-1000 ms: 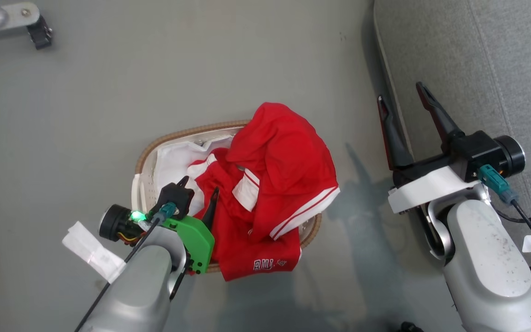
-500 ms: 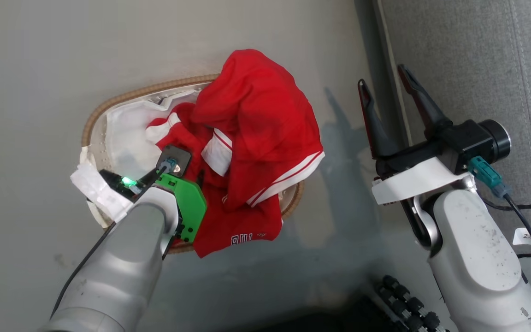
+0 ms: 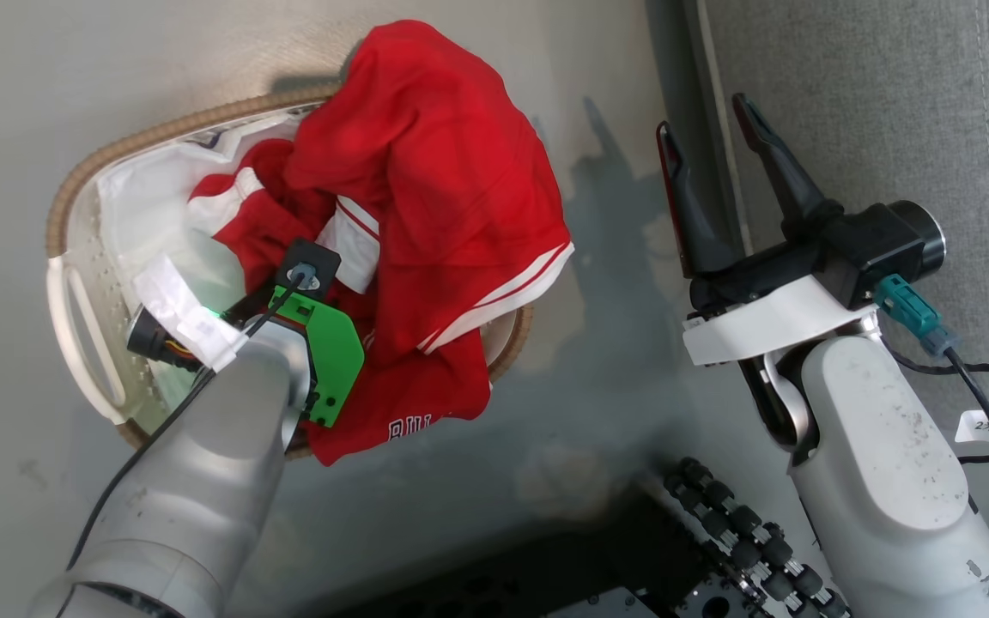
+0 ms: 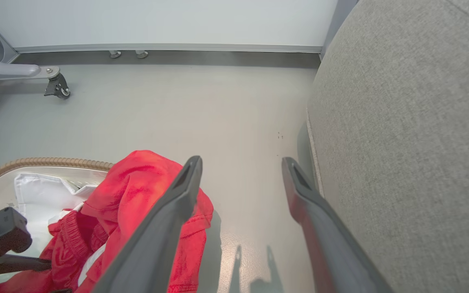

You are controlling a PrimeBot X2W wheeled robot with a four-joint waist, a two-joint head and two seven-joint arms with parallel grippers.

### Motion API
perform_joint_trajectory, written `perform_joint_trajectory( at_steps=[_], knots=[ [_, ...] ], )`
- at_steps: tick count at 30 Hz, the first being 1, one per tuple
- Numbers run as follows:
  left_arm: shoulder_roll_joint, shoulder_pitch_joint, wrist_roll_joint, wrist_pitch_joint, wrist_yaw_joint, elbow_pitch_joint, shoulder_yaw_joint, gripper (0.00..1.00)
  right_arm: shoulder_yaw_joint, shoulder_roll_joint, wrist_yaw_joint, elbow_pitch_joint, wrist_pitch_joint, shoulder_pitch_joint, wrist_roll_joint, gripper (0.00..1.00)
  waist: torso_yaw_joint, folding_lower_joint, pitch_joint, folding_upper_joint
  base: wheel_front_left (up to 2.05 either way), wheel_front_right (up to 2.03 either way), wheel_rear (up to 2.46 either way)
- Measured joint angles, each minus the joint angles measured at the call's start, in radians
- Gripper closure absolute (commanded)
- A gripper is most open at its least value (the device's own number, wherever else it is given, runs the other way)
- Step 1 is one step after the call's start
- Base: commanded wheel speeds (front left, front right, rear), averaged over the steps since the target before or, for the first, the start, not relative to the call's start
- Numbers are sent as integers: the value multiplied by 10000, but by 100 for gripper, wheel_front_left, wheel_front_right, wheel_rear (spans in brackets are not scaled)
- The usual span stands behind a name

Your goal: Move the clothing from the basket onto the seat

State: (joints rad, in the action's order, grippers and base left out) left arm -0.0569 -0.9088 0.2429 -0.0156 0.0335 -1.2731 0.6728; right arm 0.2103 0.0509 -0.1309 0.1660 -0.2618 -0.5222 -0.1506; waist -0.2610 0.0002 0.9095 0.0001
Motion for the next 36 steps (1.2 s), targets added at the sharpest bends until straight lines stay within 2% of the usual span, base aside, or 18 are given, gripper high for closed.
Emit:
perform_joint_trajectory(
  at_steps=[10, 11, 12, 13, 15, 22, 36],
  knots=[
    [-410, -461, -803, -1028, -198, -119, 970, 0, 368, -10, 0, -48, 0, -92, -268, 0, -237, 0, 462, 0, 0, 0, 0],
    [-431, -468, -803, -1126, -165, -123, 1009, 22, 401, -10, 0, -48, 0, -107, -291, 0, -262, -1, 481, 0, 0, 0, 0],
    [-443, -477, -815, -1164, -153, -125, 1041, 90, 420, -10, 0, -46, 0, -120, -314, 0, -280, -1, 491, 0, 0, 0, 0],
    [-456, -490, -830, -1246, -153, -130, 1076, 100, 439, -10, -2, -42, 0, -134, -351, 0, -300, -1, 497, 0, 0, 0, 0],
    [-462, -514, -851, -1235, -176, -134, 1139, 100, 439, -10, -2, -35, 0, -154, -391, 0, -304, -1, 473, 0, 0, 0, 0],
    [-309, -546, -702, -63, -332, -104, 1104, 100, 433, -15, -2, 165, 0, -151, -424, 0, -194, -1, 52, 0, 0, 0, 0],
    [27, 551, -127, 2295, -353, 113, 1097, 100, 84, -21, 0, 790, 0, 403, -121, 0, 282, -2, -1904, 0, 0, 0, 0]
  ],
)
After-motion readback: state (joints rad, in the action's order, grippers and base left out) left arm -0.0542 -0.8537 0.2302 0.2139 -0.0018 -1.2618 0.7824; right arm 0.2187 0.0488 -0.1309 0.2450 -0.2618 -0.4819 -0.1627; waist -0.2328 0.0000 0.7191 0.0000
